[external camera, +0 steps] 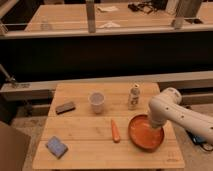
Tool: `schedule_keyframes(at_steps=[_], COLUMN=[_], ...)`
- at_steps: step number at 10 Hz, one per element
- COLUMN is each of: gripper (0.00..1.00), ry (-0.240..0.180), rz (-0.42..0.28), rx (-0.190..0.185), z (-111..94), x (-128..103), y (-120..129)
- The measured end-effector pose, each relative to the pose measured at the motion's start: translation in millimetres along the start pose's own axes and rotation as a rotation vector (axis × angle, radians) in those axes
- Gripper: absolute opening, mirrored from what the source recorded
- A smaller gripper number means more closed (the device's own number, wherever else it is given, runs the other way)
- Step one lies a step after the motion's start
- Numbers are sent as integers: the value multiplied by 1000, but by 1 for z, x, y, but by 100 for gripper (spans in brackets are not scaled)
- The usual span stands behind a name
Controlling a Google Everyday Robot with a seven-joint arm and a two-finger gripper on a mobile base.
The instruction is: Push the ceramic bowl across the table
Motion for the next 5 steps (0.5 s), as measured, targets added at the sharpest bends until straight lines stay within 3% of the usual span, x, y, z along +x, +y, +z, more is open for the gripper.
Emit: schedule_keyframes(at_steps=[2, 5], gripper=[32, 60], ry=[1, 4], rz=[-22, -43], rx=[-3, -3], z=[20, 37], x=[-6, -16], y=[-6, -15])
